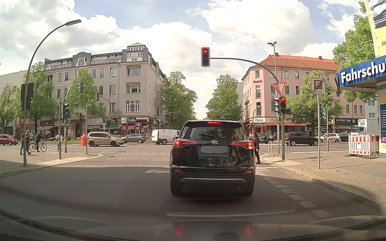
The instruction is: Follow the waypoints while adhering to traffic rules and regulations
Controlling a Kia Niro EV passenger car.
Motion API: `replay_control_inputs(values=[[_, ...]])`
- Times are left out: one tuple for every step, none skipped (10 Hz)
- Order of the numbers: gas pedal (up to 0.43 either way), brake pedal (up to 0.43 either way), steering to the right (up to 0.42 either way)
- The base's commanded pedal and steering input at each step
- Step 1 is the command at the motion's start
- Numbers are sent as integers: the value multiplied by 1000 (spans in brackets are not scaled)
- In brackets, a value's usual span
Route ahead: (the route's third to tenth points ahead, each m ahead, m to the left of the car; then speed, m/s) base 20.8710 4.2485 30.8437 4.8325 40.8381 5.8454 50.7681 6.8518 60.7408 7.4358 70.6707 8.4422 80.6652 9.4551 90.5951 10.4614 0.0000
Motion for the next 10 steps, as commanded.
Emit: replay_control_inputs(values=[[0,366,-11],[0,366,-11],[0,366,-11],[0,372,-10],[0,372,-11],[0,366,-10],[0,366,-11],[0,372,-11],[0,372,-11],[0,372,-11]])
